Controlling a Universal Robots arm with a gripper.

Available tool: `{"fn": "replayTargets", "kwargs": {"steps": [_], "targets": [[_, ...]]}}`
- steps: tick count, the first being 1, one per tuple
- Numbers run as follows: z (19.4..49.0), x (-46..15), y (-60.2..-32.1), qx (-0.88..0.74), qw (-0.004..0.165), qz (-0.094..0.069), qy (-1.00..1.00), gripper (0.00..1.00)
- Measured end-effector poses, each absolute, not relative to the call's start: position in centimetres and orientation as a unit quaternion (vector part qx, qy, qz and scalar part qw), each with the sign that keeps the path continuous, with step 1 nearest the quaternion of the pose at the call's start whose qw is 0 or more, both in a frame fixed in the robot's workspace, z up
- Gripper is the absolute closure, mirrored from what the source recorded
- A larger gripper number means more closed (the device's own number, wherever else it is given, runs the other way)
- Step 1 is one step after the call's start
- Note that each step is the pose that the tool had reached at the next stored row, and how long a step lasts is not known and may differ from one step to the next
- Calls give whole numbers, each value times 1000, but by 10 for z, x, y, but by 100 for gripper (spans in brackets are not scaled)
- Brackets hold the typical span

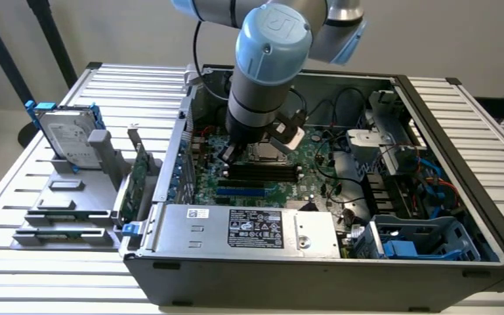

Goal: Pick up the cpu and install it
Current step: 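Install the second cpu locking lever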

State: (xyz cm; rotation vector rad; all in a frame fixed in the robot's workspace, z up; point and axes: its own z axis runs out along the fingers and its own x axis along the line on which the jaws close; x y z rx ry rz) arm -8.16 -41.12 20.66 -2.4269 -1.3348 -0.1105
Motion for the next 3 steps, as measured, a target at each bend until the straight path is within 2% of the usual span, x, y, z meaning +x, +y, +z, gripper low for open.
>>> {"fn": "replayTargets", "kwargs": {"steps": [3], "targets": [[207,-82,-411,-861,184,-39,-473,89]]}}
